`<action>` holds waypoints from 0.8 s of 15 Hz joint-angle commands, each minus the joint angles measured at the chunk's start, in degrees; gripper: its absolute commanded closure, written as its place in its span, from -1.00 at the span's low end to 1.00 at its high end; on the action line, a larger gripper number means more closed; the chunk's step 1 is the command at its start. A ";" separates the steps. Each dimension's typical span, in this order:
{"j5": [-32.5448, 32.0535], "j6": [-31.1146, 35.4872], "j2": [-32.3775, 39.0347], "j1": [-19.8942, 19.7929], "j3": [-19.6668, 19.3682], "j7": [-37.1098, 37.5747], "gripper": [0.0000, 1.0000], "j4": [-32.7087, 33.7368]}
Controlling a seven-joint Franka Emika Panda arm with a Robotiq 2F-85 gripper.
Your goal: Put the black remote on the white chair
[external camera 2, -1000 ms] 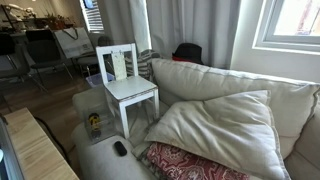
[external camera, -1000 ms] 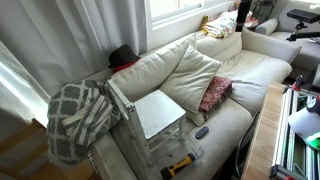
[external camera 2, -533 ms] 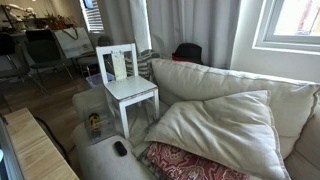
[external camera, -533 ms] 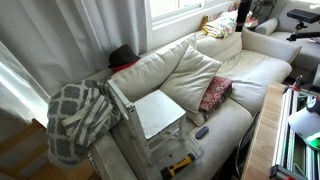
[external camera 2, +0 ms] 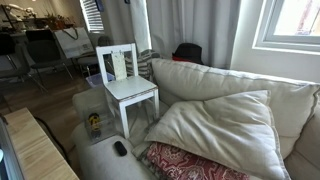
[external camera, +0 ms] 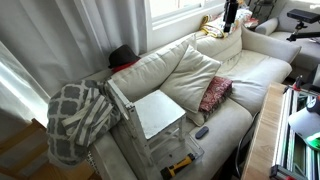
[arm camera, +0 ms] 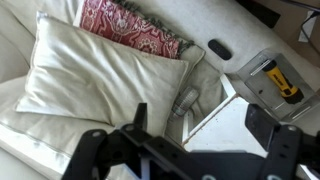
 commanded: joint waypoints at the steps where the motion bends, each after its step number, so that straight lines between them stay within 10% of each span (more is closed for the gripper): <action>1: 1.69 7.58 14.78 3.34 -0.88 -8.62 -1.00 7.32; 9: 9.89 23.63 41.05 1.28 6.12 -32.26 -1.00 17.00; 12: 7.85 23.50 40.20 1.29 6.48 -28.82 -1.00 15.79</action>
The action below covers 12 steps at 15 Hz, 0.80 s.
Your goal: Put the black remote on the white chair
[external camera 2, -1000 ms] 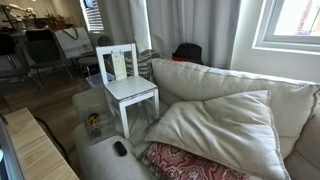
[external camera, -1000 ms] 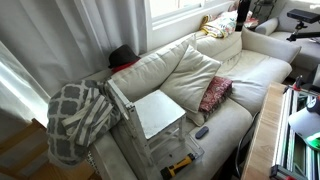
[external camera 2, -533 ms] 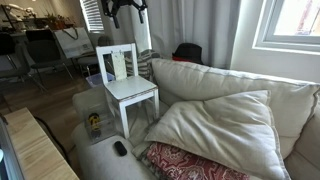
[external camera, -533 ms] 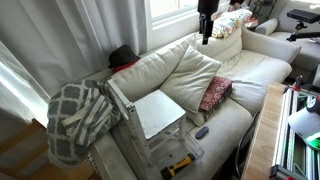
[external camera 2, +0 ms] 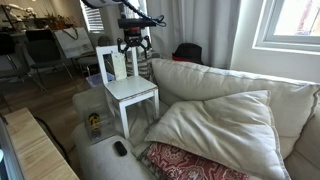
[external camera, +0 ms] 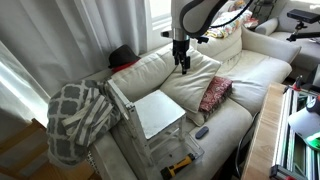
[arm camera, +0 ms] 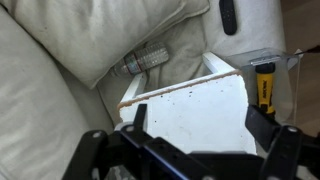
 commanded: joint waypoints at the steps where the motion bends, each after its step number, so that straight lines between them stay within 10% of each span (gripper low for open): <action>1: -0.69 -0.17 0.92 -1.59 1.63 0.07 -1.00 0.71; 7: -0.01 -0.22 2.77 -2.65 1.88 -2.21 -1.00 1.30; 12: 8.97 6.22 9.02 -9.44 8.13 -22.67 -1.00 -7.03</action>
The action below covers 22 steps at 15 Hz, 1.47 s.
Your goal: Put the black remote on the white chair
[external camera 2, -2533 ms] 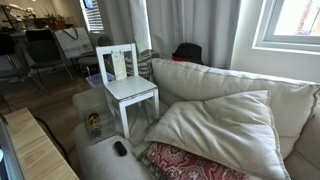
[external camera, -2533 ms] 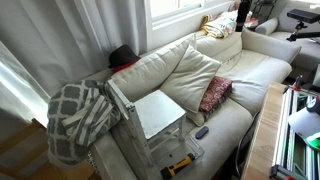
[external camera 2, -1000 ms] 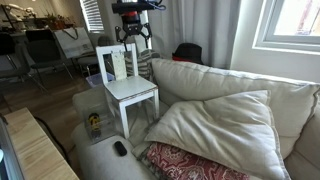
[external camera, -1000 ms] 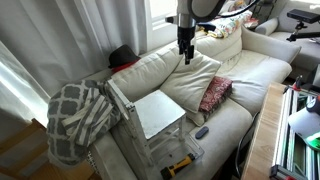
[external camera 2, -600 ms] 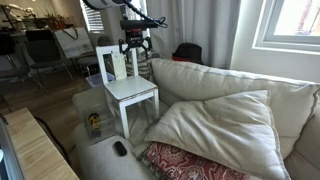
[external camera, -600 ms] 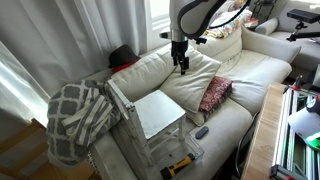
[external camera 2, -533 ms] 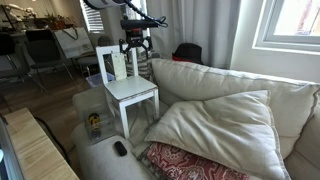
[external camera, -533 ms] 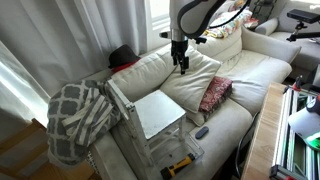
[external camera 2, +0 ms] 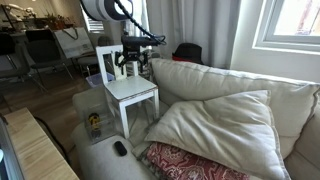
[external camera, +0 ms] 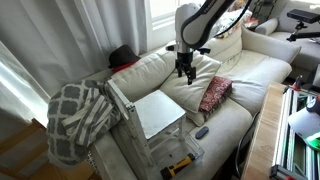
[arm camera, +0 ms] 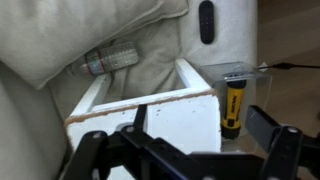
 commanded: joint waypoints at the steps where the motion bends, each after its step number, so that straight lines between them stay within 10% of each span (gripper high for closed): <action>1: 2.66 6.48 5.64 -3.86 3.87 -10.75 -1.00 -5.69; 22: -6.35 16.69 34.92 -3.51 5.73 -9.05 -1.00 3.62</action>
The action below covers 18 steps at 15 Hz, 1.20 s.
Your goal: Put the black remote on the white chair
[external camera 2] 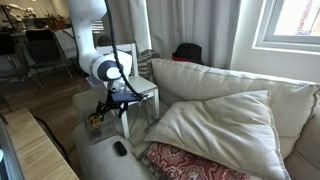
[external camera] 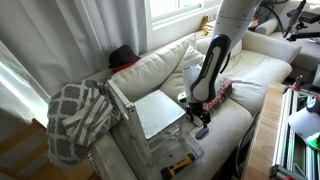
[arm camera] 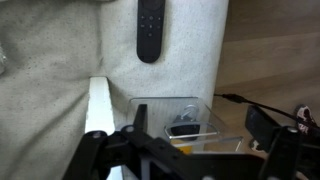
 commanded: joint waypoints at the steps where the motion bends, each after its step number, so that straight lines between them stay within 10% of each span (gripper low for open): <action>1: -2.78 2.73 7.89 -1.21 -0.19 0.47 -1.00 4.42; 18: -10.53 10.61 20.98 2.47 -6.17 5.49 -1.00 13.60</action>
